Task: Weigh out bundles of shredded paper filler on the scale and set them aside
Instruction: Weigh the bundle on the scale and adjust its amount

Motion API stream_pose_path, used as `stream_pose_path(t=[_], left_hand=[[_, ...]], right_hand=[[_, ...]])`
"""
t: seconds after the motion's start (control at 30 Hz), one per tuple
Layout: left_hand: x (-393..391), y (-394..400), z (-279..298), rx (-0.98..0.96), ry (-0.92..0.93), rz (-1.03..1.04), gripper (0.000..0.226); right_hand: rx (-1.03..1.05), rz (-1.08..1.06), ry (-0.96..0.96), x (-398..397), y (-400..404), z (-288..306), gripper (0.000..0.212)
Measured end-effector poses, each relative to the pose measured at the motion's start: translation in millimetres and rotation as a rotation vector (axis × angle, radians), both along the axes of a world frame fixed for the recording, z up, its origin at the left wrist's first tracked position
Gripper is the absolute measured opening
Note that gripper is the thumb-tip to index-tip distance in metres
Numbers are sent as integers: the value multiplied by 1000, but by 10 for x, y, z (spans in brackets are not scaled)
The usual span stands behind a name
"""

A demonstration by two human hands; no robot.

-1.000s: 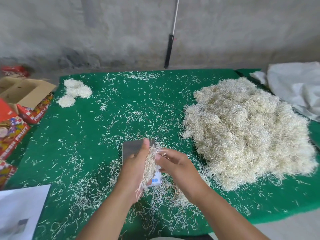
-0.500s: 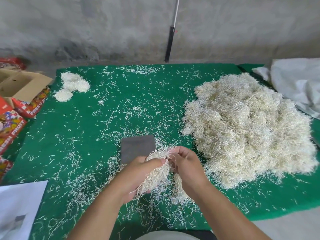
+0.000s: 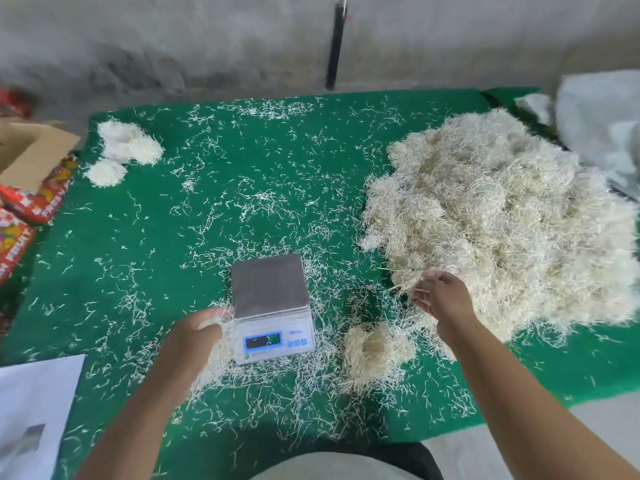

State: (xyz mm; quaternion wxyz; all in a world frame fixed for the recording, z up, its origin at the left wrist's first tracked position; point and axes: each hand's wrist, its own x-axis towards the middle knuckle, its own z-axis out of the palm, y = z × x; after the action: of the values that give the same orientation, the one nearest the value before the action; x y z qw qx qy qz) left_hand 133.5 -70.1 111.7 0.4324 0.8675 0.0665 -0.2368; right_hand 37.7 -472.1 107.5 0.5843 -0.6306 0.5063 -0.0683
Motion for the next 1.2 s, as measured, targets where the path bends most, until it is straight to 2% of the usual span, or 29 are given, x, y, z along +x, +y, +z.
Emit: stream_pose_path(t=[0.1, 0.17, 0.2, 0.27, 0.37, 0.43, 0.53, 0.6, 0.7, 0.87, 0.93, 1.03, 1.13, 1.2], left_hand=[[208, -212, 44, -1, -112, -46, 28], [339, -383, 63, -18, -138, -52, 23], [388, -472, 61, -40, -138, -64, 23], [449, -664, 41, -90, -107, -148, 25], [525, -907, -88, -84, -47, -197, 23], [635, -1019, -209, 3, -132, -177, 8], [880, -1122, -461, 260, -457, -270, 41], [1036, -1174, -642, 412, -570, -323, 57], [1166, -1242, -945, 571, -566, -467, 75], [1202, -1258, -1201, 697, -440, -677, 85], [1166, -1213, -1135, 627, -393, -636, 88], [1095, -994, -952, 506, -419, -500, 75], [1011, -602, -769, 546, -515, -355, 59], [943, -324, -689, 517, -492, -196, 55]], right_hand=[[-106, 228, 275, -89, 85, -234, 24], [-206, 320, 450, -175, 137, -296, 44], [-266, 347, 483, -219, 169, -314, 57], [-331, 387, 371, -290, 267, -320, 66], [-294, 510, 170, -271, 437, -291, 53], [-232, 587, 101, -223, 534, -274, 43], [-202, 664, 100, -250, 599, -376, 36], [-177, 703, 137, -334, 601, -461, 33], [-117, 704, 176, -488, 613, -557, 26], [-77, 703, 215, -627, 567, -605, 15], [-54, 696, 234, -625, 529, -587, 15], [-109, 731, 246, -589, 459, -582, 13], [-124, 732, 253, -534, 410, -585, 15], [-139, 739, 258, -499, 400, -576, 18]])
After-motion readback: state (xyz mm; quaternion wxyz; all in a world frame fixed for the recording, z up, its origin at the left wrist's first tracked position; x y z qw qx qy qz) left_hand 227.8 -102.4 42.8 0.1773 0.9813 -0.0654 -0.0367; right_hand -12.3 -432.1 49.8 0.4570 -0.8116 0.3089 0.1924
